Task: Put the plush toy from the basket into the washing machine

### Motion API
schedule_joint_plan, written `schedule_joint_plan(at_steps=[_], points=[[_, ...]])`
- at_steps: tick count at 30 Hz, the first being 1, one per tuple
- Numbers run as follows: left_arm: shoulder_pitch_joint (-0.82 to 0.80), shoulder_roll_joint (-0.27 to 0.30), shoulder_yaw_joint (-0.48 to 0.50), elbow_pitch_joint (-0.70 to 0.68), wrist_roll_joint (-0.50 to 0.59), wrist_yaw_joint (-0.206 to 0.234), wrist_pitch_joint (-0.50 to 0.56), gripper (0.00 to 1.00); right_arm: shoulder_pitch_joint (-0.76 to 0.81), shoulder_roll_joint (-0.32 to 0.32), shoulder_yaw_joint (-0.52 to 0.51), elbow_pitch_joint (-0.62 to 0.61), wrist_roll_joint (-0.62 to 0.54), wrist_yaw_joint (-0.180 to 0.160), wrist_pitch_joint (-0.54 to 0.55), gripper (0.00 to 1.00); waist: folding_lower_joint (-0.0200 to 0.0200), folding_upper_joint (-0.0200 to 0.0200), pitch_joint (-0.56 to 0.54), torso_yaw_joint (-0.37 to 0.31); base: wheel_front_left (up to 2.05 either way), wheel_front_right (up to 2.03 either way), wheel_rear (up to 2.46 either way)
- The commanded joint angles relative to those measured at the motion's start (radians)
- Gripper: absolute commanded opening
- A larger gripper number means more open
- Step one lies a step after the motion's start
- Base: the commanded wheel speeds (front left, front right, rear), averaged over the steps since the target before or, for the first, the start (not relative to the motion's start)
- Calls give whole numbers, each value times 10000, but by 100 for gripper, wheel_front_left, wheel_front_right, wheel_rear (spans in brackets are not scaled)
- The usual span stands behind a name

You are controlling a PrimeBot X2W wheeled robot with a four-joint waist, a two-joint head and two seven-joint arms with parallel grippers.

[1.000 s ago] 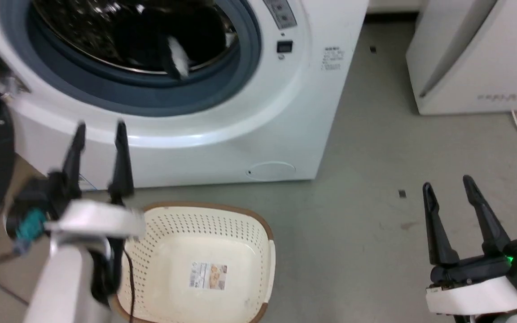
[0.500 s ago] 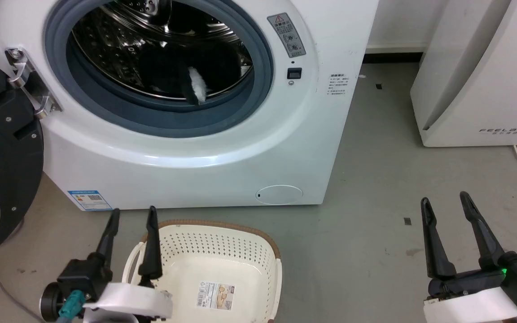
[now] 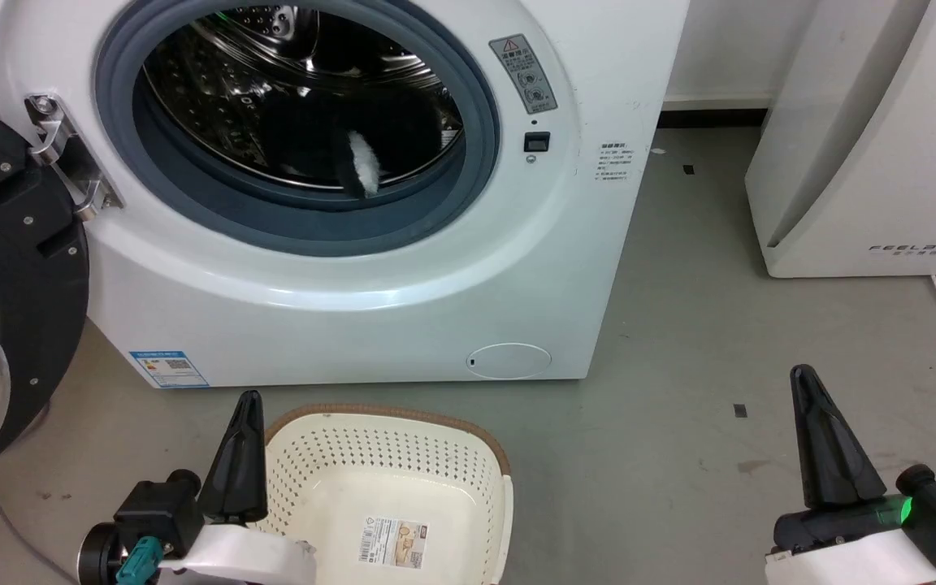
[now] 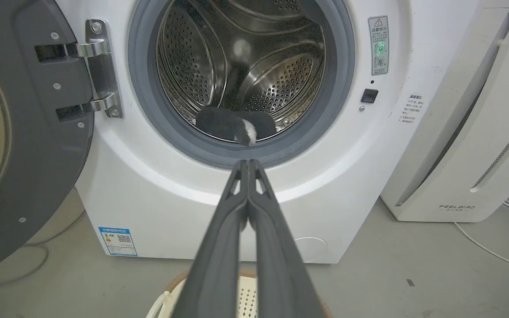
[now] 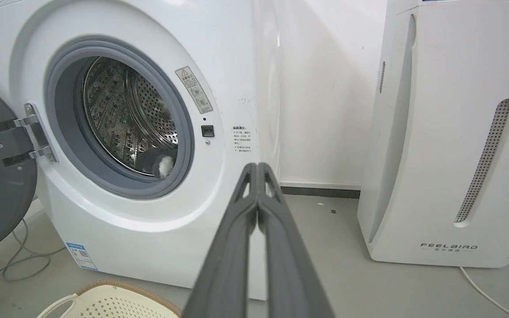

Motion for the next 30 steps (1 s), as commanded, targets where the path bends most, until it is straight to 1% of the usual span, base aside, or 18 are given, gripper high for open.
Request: schedule_joint_plan(at_steps=[1,30], points=[[2,-3,10,-20,35,7,51,0,-7,0,6,15,-21,0,49,0,1,0,-13,1,0,0,0],[31,-42,35,-247,468,94,641,0,-94,-1,50,186,-265,-2,645,0,1,0,-248,26,0,0,0]])
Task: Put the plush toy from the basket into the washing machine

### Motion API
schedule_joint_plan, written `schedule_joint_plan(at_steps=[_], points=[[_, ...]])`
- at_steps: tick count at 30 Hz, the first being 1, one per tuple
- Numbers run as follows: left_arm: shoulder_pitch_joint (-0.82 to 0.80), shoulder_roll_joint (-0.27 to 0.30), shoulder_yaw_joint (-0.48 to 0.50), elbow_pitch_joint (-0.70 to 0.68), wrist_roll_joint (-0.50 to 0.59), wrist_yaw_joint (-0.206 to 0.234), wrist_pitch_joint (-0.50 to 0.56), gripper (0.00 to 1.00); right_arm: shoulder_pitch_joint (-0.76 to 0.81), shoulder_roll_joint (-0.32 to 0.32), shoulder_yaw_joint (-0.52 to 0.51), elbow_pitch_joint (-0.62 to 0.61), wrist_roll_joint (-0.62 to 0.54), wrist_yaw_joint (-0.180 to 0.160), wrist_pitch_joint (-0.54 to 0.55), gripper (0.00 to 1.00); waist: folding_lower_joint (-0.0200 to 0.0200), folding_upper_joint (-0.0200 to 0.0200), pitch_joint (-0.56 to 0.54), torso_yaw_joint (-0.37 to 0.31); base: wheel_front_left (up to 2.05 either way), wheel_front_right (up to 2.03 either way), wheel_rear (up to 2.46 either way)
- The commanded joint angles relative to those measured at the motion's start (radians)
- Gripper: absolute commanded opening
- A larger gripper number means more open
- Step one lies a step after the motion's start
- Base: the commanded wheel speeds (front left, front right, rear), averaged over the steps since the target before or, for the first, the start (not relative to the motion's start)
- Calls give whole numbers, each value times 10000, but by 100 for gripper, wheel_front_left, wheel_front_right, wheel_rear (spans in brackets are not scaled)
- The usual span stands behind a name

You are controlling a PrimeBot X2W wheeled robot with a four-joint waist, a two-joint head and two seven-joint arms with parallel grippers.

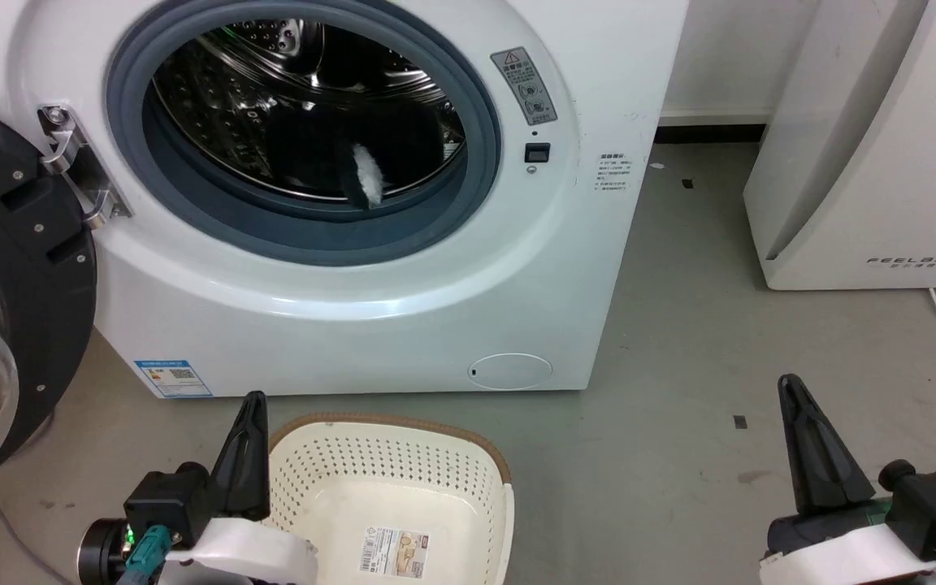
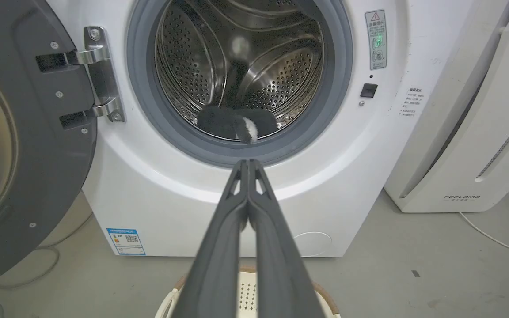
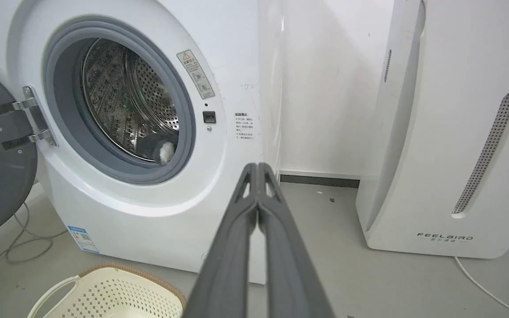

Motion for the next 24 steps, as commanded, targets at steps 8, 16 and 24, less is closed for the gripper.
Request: schedule_joint_plan(at_steps=[8,16,24], points=[[39,-43,39,-136,226,82,200,0,-112,-1,30,93,-153,-3,205,0,0,-1,-72,8,0,0,0],[47,-54,46,-198,345,106,363,0,-136,-2,42,140,-221,-4,370,0,0,-1,-137,15,0,0,0],[55,-65,53,-261,465,130,526,0,-160,-2,55,187,-288,-4,534,0,0,-1,-201,22,0,0,0]])
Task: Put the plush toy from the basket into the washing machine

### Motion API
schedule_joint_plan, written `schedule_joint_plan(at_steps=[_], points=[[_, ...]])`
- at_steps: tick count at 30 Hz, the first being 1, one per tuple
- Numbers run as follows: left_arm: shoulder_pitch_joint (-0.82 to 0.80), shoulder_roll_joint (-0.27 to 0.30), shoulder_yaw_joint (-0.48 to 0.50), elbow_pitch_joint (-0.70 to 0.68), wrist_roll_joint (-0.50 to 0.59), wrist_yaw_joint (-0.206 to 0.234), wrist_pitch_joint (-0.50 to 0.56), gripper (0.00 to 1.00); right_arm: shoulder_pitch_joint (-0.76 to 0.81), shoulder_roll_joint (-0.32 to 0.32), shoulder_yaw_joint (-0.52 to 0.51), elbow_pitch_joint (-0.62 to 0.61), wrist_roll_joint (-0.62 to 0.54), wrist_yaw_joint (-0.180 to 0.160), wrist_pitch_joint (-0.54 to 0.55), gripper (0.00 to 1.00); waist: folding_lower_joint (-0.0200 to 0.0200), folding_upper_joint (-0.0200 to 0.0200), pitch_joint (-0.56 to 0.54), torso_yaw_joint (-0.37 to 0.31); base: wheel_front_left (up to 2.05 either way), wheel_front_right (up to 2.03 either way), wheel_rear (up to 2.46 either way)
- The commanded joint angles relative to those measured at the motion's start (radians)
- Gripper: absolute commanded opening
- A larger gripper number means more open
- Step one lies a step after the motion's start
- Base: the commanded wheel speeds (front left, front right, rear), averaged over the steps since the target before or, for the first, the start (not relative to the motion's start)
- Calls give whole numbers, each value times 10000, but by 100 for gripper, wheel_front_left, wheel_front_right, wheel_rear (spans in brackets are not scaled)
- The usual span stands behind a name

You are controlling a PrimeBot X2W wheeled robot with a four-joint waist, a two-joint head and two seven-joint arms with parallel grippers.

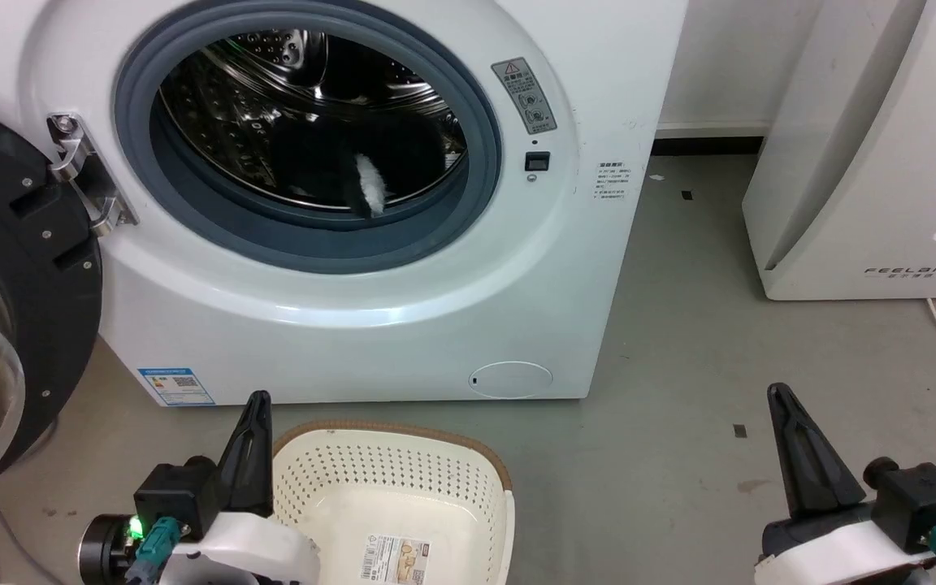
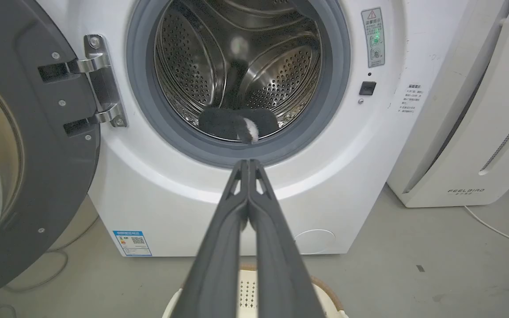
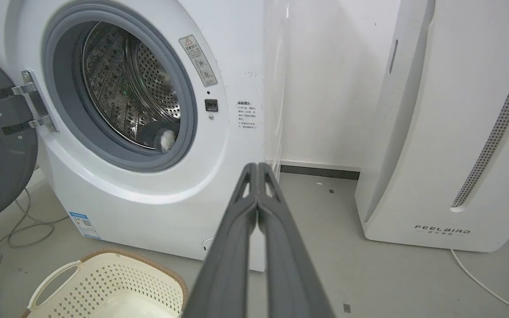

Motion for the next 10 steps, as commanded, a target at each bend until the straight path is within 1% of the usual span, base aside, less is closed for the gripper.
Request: schedule_joint_plan(at_steps=[1,10], points=[[56,-14,38,-81,127,47,94,0,-149,-2,18,43,-116,-4,83,0,0,0,-17,2,0,0,0],[64,-25,45,-144,246,70,256,0,-172,-2,30,90,-183,-5,247,0,0,0,-82,9,0,0,0]])
